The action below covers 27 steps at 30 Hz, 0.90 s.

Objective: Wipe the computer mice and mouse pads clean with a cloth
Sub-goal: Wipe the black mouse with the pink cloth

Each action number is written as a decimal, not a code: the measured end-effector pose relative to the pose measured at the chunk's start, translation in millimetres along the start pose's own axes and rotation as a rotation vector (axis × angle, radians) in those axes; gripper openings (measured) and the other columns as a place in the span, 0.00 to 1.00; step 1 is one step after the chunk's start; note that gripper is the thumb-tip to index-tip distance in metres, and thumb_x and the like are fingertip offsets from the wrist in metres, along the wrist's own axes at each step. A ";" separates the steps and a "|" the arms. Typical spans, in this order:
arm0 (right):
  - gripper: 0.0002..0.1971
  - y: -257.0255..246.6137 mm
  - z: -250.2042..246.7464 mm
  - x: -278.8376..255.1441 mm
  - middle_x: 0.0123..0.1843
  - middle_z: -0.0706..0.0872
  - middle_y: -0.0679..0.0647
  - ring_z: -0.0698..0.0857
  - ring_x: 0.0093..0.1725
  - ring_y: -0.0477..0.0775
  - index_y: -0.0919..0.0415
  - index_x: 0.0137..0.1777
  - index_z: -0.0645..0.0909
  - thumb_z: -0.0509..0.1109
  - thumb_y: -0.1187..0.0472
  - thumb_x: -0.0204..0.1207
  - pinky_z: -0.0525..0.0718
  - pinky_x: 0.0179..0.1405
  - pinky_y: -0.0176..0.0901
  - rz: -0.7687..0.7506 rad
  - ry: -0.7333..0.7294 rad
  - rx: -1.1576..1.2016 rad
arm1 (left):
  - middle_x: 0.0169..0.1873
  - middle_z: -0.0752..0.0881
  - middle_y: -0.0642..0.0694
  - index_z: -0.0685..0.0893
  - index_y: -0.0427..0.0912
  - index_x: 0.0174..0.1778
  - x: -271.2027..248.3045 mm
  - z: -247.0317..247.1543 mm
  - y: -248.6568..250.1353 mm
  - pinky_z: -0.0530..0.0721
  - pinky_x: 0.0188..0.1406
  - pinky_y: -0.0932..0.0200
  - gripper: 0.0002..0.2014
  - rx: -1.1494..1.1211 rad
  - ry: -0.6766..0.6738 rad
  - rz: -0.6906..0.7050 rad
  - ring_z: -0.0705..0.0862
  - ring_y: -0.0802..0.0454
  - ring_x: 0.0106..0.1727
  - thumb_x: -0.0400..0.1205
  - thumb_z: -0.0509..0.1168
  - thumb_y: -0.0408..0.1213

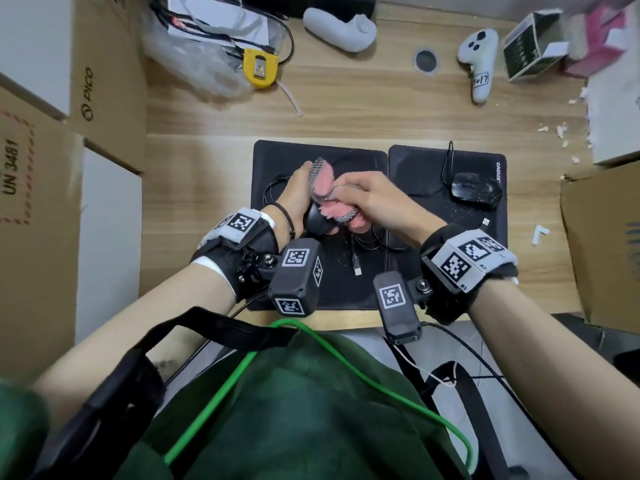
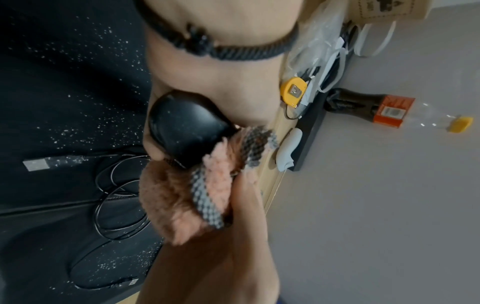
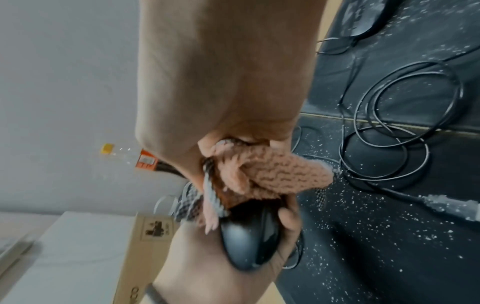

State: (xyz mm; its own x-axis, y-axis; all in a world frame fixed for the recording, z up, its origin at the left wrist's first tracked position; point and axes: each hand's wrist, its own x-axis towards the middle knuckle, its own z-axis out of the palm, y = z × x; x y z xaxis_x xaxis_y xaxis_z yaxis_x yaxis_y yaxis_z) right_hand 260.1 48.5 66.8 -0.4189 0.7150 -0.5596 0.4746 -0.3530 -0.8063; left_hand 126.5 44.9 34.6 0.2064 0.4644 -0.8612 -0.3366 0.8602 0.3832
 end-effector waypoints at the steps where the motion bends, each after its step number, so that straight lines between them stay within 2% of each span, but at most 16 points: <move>1: 0.11 -1.1 0.9 -1.3 0.36 0.85 0.59 0.80 0.31 0.52 0.55 0.41 0.82 0.64 0.66 0.82 0.74 0.30 0.40 0.003 -0.068 -0.009 | 0.19 0.79 0.45 0.72 0.42 0.30 0.8 -1.8 -0.4 0.75 0.24 0.70 0.25 -0.040 -0.003 0.003 0.76 0.48 0.26 0.87 0.46 0.54; 3: 0.11 3.0 -4.5 -0.7 0.35 0.85 0.55 0.80 0.29 0.44 0.56 0.40 0.83 0.64 0.67 0.82 0.76 0.30 0.34 0.017 -0.096 0.000 | 0.20 0.79 0.45 0.73 0.42 0.31 -1.5 -1.3 -2.4 0.77 0.25 0.69 0.25 -0.039 -0.017 -0.023 0.77 0.48 0.26 0.86 0.46 0.53; 5: 0.12 12.3 -15.5 5.6 0.35 0.84 0.50 0.80 0.32 0.40 0.54 0.38 0.83 0.64 0.67 0.81 0.77 0.37 0.33 0.030 0.030 -0.058 | 0.30 0.82 0.42 0.79 0.41 0.41 -1.9 2.5 -8.1 0.81 0.27 0.62 0.27 0.017 -0.037 -0.060 0.80 0.46 0.28 0.86 0.43 0.57; 7: 0.13 18.9 -26.7 9.4 0.33 0.82 0.49 0.79 0.28 0.38 0.53 0.37 0.81 0.63 0.65 0.82 0.75 0.34 0.33 0.059 0.142 -0.121 | 0.35 0.83 0.40 0.79 0.44 0.53 0.8 8.5 -12.9 0.83 0.23 0.57 0.28 0.046 -0.054 -0.071 0.82 0.44 0.26 0.86 0.40 0.59; 8: 0.13 18.6 -29.5 8.5 0.31 0.81 0.49 0.78 0.25 0.39 0.53 0.37 0.81 0.62 0.65 0.83 0.74 0.30 0.32 0.065 0.158 -0.128 | 0.36 0.83 0.39 0.78 0.45 0.56 2.1 11.2 -13.2 0.83 0.22 0.56 0.27 0.047 -0.052 -0.070 0.83 0.44 0.25 0.86 0.40 0.60; 10: 0.12 13.5 -28.9 4.7 0.31 0.82 0.51 0.78 0.25 0.40 0.54 0.38 0.81 0.63 0.65 0.83 0.74 0.27 0.31 0.049 0.113 -0.102 | 0.33 0.83 0.41 0.79 0.44 0.52 3.6 13.7 -9.9 0.83 0.23 0.57 0.27 0.021 -0.043 -0.062 0.83 0.45 0.23 0.86 0.41 0.58; 13: 0.09 4.5 -16.5 -2.9 0.35 0.84 0.59 0.80 0.31 0.52 0.56 0.41 0.83 0.65 0.65 0.81 0.75 0.27 0.38 0.031 -0.066 -0.004 | 0.22 0.77 0.45 0.72 0.43 0.32 -0.8 11.8 -1.7 0.78 0.25 0.67 0.22 -0.095 -0.015 -0.030 0.77 0.49 0.20 0.85 0.46 0.52; 14: 0.10 3.8 -13.3 -3.8 0.35 0.85 0.56 0.80 0.32 0.51 0.55 0.40 0.84 0.65 0.65 0.81 0.75 0.28 0.37 0.026 -0.108 -0.007 | 0.20 0.76 0.45 0.71 0.44 0.29 -0.4 10.3 0.3 0.75 0.25 0.68 0.22 -0.144 -0.006 -0.013 0.76 0.49 0.20 0.85 0.47 0.51; 16: 0.11 4.8 -16.6 -3.4 0.35 0.85 0.49 0.81 0.34 0.44 0.55 0.39 0.84 0.65 0.66 0.81 0.75 0.36 0.34 0.013 -0.112 -0.009 | 0.26 0.78 0.44 0.73 0.44 0.31 1.9 11.9 4.0 0.75 0.30 0.63 0.22 -0.150 0.006 -0.004 0.78 0.49 0.26 0.85 0.48 0.52; 19: 0.12 11.0 -34.5 3.7 0.37 0.86 0.49 0.82 0.38 0.46 0.57 0.38 0.84 0.64 0.67 0.81 0.77 0.42 0.37 0.032 0.064 0.055 | 0.35 0.79 0.43 0.77 0.44 0.42 -0.7 23.3 5.4 0.81 0.32 0.63 0.21 -0.089 -0.005 -0.029 0.79 0.47 0.32 0.86 0.46 0.54; 21: 0.13 19.2 -44.9 9.6 0.38 0.86 0.49 0.81 0.40 0.46 0.55 0.37 0.84 0.62 0.66 0.81 0.76 0.45 0.39 0.045 0.185 0.037 | 0.35 0.82 0.41 0.78 0.43 0.52 -0.9 31.6 1.5 0.85 0.28 0.58 0.23 -0.022 -0.004 -0.047 0.82 0.45 0.29 0.86 0.45 0.57; 22: 0.13 23.3 -46.3 10.8 0.38 0.85 0.48 0.81 0.40 0.46 0.54 0.37 0.84 0.62 0.66 0.81 0.75 0.46 0.40 0.052 0.202 0.029 | 0.34 0.82 0.41 0.78 0.43 0.53 -0.6 33.8 -1.2 0.85 0.26 0.58 0.24 -0.005 0.001 -0.060 0.82 0.46 0.26 0.86 0.45 0.58; 25: 0.13 27.7 -33.7 2.9 0.36 0.85 0.50 0.81 0.37 0.47 0.55 0.35 0.83 0.63 0.66 0.80 0.75 0.44 0.42 0.058 0.074 0.064 | 0.33 0.81 0.42 0.78 0.43 0.46 2.0 28.6 -9.0 0.82 0.31 0.60 0.22 -0.069 0.015 -0.081 0.80 0.46 0.29 0.86 0.45 0.55; 27: 0.13 23.7 -18.3 -3.8 0.34 0.85 0.49 0.81 0.33 0.46 0.56 0.36 0.83 0.64 0.67 0.80 0.77 0.39 0.37 0.044 -0.085 0.045 | 0.28 0.80 0.43 0.73 0.42 0.36 2.5 18.8 -11.6 0.79 0.32 0.64 0.19 -0.237 0.017 -0.054 0.79 0.47 0.28 0.86 0.47 0.49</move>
State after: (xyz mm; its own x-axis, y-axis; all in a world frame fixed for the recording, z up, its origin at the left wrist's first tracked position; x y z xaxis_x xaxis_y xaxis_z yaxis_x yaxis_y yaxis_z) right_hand 287.1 48.5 53.3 -0.4634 0.6453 -0.6073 0.4591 -0.4113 -0.7874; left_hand 148.3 40.0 34.3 0.2152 0.4136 -0.8847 -0.5324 0.8091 0.2487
